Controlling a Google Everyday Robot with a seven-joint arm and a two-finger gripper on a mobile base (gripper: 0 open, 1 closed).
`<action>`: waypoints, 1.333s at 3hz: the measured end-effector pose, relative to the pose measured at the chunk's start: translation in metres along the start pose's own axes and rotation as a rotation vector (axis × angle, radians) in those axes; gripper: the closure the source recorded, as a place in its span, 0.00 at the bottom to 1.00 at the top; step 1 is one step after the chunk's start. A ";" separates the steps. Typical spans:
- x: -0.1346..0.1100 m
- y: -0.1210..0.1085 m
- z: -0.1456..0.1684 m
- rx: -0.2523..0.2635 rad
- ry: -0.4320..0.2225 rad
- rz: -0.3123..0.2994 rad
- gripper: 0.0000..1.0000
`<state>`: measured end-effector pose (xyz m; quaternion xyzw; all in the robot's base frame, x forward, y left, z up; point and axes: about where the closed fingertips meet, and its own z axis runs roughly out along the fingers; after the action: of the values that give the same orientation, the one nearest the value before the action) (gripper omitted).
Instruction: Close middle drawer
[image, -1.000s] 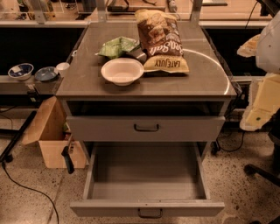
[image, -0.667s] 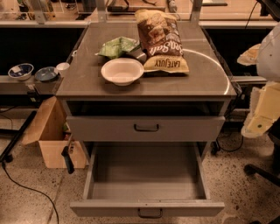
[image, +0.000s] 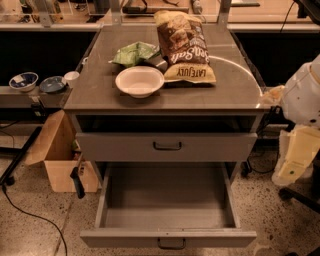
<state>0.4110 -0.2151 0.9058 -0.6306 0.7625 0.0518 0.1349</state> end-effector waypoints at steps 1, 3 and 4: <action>0.012 0.017 0.026 -0.063 -0.017 0.022 0.00; 0.035 0.055 0.078 -0.149 -0.015 0.090 0.00; 0.041 0.069 0.098 -0.178 0.003 0.115 0.00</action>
Offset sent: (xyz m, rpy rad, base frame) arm -0.0531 -0.0069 -0.1012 0.0693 0.2107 -0.0481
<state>0.3502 -0.2160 0.7947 -0.5952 0.7902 0.1259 0.0742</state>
